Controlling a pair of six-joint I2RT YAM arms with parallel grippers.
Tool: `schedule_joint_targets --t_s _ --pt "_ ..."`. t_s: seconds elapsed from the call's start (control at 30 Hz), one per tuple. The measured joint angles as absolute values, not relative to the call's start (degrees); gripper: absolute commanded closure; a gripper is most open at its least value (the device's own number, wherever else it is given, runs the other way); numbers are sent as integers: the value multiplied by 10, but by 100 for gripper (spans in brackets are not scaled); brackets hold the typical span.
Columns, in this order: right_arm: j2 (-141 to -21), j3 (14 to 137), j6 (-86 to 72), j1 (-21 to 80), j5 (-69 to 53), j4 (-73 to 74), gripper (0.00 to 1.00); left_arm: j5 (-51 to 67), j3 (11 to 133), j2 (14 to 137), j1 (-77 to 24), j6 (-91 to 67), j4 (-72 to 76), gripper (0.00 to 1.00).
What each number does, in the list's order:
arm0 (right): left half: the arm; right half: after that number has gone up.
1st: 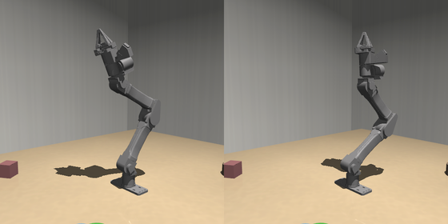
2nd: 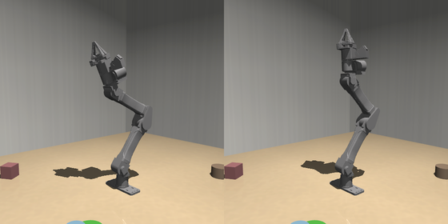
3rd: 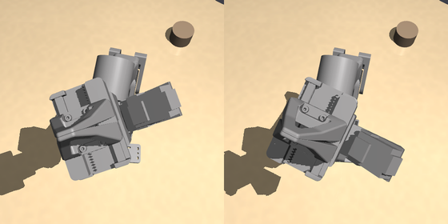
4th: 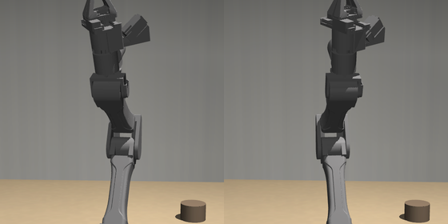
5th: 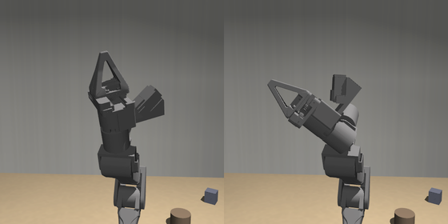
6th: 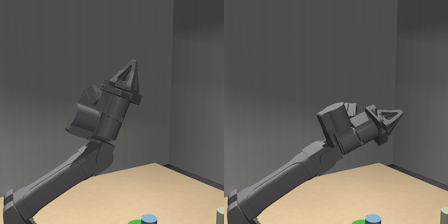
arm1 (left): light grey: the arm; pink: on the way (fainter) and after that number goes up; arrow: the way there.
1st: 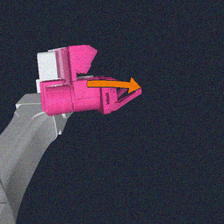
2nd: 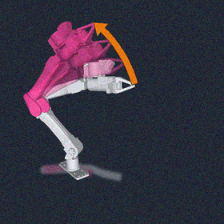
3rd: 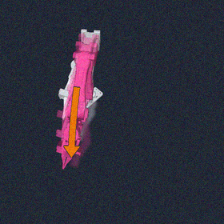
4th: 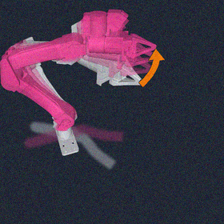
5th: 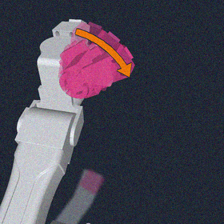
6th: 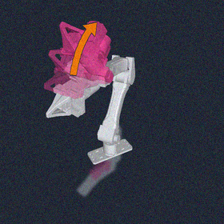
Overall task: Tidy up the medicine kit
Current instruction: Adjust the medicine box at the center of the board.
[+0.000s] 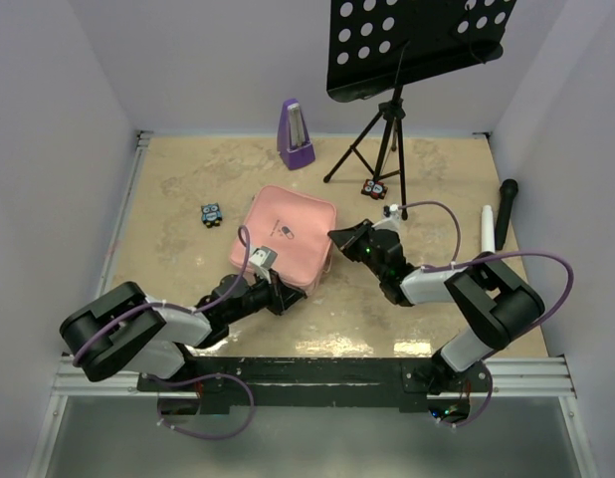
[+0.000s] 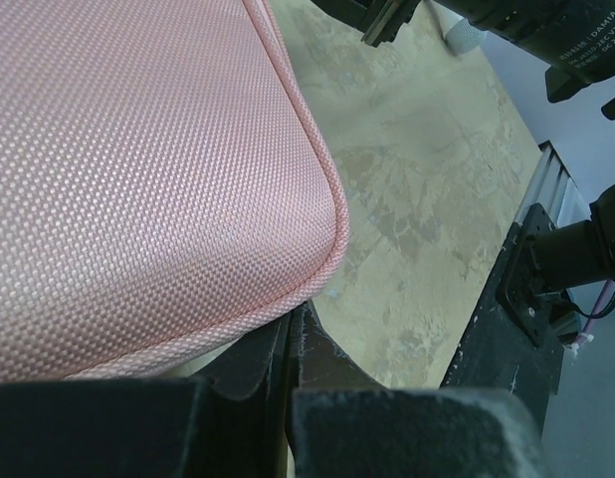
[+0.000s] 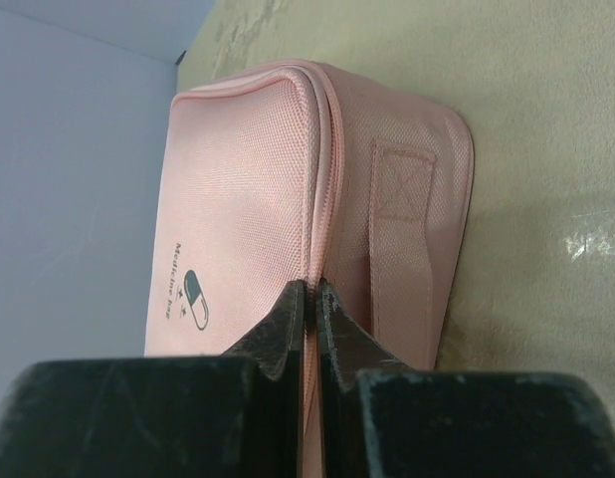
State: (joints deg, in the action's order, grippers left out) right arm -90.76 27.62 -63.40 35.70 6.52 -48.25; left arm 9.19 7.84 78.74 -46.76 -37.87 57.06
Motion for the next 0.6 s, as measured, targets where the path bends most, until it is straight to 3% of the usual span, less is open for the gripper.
schedule_joint_targets --t_s 0.6 --pt "-915 277 -634 380 119 -495 100 106 100 819 -475 -383 578 100"
